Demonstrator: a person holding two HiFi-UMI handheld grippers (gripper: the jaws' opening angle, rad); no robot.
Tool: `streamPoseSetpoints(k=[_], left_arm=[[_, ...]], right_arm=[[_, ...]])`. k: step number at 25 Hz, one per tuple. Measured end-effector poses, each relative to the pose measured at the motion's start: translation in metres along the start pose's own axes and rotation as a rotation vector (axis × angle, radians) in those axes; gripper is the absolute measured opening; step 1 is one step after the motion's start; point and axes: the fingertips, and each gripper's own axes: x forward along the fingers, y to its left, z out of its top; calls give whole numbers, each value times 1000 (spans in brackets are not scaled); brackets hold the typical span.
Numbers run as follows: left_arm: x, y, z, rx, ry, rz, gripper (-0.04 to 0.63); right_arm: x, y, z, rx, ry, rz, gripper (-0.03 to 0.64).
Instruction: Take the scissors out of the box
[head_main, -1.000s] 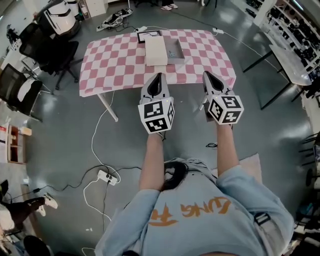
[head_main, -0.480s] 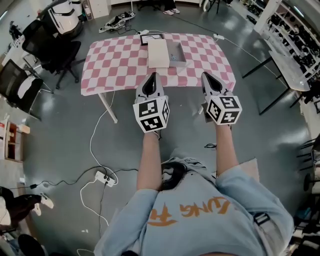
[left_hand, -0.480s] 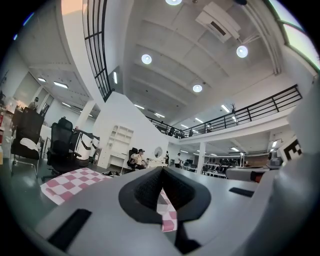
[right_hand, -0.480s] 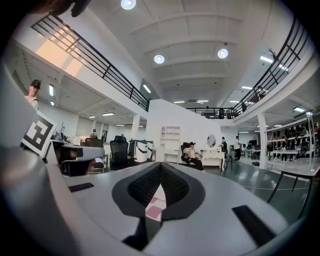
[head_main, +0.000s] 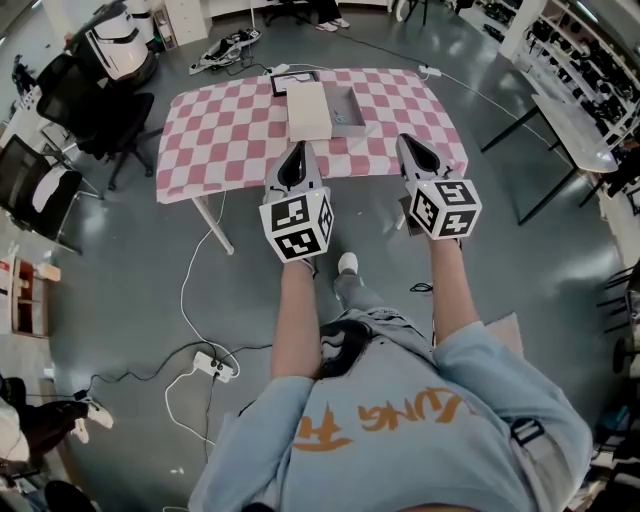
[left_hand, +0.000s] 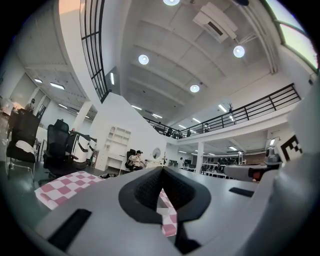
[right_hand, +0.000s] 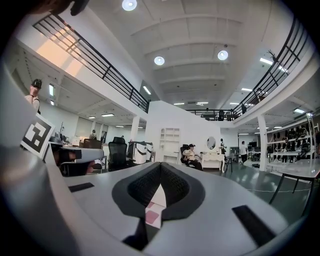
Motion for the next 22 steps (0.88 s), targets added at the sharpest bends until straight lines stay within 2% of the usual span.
streamPoseSetpoints(k=[5,10,16,22], left_arm=[[18,7,-1,19,0,10,20],[40,19,-18,19,32,32,20],[84,24,-45,9,78,36,20],[140,13,-78,34,147,12,20]], right_arm=[[29,-1,-1,15,-10,33,-3],[60,-7,-22,36,21,58,-3],[94,-38,-46,72,49,54,-3],[132,-86,-75,146,82,19,-3]])
